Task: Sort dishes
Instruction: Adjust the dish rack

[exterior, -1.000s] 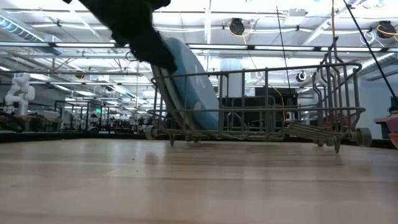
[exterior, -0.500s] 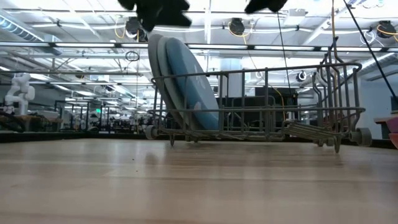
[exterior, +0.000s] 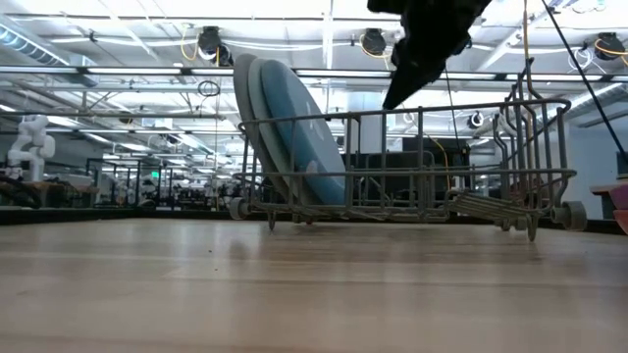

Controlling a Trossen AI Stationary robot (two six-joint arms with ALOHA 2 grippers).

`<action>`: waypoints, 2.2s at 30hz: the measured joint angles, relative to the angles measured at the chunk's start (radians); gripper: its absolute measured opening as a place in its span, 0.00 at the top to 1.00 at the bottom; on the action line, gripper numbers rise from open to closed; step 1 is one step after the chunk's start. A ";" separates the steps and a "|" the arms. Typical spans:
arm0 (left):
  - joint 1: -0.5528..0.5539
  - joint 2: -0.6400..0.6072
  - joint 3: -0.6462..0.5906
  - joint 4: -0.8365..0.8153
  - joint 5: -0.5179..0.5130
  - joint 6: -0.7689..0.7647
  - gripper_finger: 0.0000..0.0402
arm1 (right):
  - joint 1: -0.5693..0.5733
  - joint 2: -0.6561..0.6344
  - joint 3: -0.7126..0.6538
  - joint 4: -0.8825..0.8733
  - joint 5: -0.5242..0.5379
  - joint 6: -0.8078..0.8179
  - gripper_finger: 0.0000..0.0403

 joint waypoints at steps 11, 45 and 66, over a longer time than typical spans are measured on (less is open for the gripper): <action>-0.015 -0.010 0.002 0.003 -0.049 0.017 0.49 | -0.033 0.089 0.001 -0.020 -0.121 0.014 0.69; -0.027 -0.010 0.001 0.008 -0.050 0.011 0.49 | 0.047 0.103 0.000 0.070 -0.137 -0.064 1.00; -0.041 -0.010 0.001 0.007 -0.048 0.014 0.49 | 0.062 0.141 0.001 0.151 -0.151 -0.050 0.71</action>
